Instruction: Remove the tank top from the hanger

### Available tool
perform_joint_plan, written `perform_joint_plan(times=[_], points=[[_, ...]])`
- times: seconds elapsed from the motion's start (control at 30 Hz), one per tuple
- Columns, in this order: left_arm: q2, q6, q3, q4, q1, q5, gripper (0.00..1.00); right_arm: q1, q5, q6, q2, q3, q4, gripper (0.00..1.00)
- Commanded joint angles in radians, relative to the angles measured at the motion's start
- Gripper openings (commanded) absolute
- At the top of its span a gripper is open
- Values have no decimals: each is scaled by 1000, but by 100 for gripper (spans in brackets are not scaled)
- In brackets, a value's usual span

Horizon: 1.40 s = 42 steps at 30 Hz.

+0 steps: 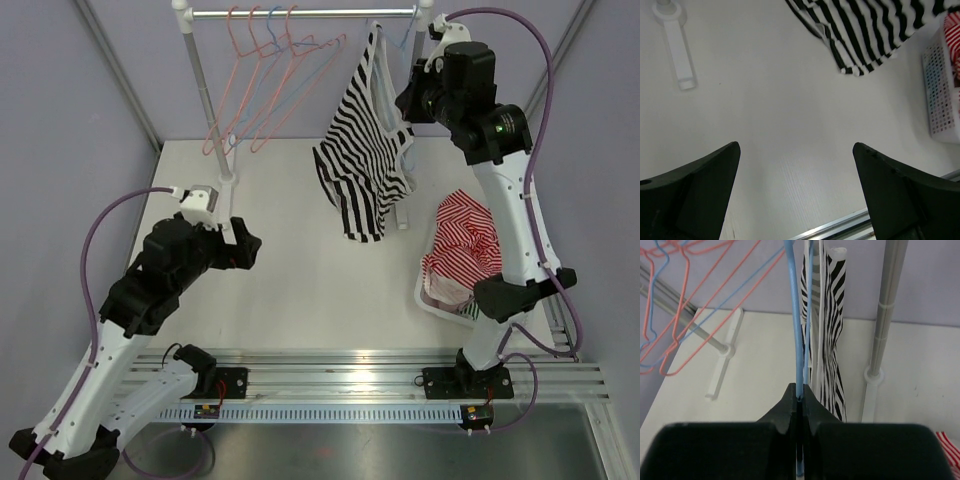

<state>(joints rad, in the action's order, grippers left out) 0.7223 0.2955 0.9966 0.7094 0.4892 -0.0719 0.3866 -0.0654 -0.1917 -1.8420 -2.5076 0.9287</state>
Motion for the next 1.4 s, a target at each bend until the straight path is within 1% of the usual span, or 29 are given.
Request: perform_joint_plan(times=[0.0,0.03,0.07,0.1,0.13,0.17,0.2,0.27,0.3,0.33,0.4,0.47,0.6,0.67,0.73,0.87,0.97,1.0,1.03,1.1,1.13,1.17,1.23,1.27,1.3,1.33,1.37], points=[[0,51,144,-88,3,-5,99,27,97,-44,150,171,29,0],[20,54,166,-100,9,-3,99,34,111,-51,218,220,22,0],[34,57,189,-113,18,-9,99,40,130,-52,251,312,22,0],[49,59,233,-131,31,-26,99,53,159,-64,283,353,24,0],[64,56,256,-140,61,-46,99,60,177,-71,317,399,16,0],[109,47,276,-158,78,-92,99,66,218,-77,384,479,18,0],[129,39,296,-166,94,-110,99,73,222,-87,418,515,19,0],[187,13,346,-207,124,-129,99,90,254,-107,511,619,9,0],[201,-8,355,-231,135,-115,99,97,300,-132,562,662,9,0],[209,-9,356,-255,141,-115,99,98,321,-144,563,662,15,0],[232,-39,356,-327,160,-89,99,109,386,-153,618,688,21,0],[255,-73,384,-349,173,-56,99,118,418,-164,667,697,27,0],[316,-114,439,-392,209,-25,99,121,567,-196,730,707,-4,0],[353,-128,465,-398,221,22,98,123,598,-201,750,705,-19,0],[373,-136,490,-427,245,34,97,123,622,-210,754,702,-24,0],[403,-182,507,-482,275,11,96,123,682,-222,765,705,-47,0],[439,-188,522,-491,278,8,92,123,705,-226,770,704,-50,0],[451,-188,537,-485,279,-6,89,123,710,-226,771,704,-51,0],[460,-193,543,-476,281,-32,79,124,707,-224,773,701,-50,0],[479,-193,551,-456,281,-46,68,123,687,-218,774,696,-39,0],[482,-194,545,-458,282,-48,55,123,682,-215,774,691,-36,0],[480,-193,540,-461,281,-48,52,124,671,-212,776,687,-31,0],[471,-193,522,-467,282,-46,50,123,661,-204,773,687,-27,0],[468,-193,517,-478,282,-43,46,123,651,-200,771,687,-24,0],[467,-194,514,-479,282,-45,39,123,651,-196,770,688,-27,0],[468,-199,519,-470,282,-51,15,123,651,-195,770,691,-27,0],[470,-200,525,-467,282,-58,8,123,647,-192,771,696,-31,0]])
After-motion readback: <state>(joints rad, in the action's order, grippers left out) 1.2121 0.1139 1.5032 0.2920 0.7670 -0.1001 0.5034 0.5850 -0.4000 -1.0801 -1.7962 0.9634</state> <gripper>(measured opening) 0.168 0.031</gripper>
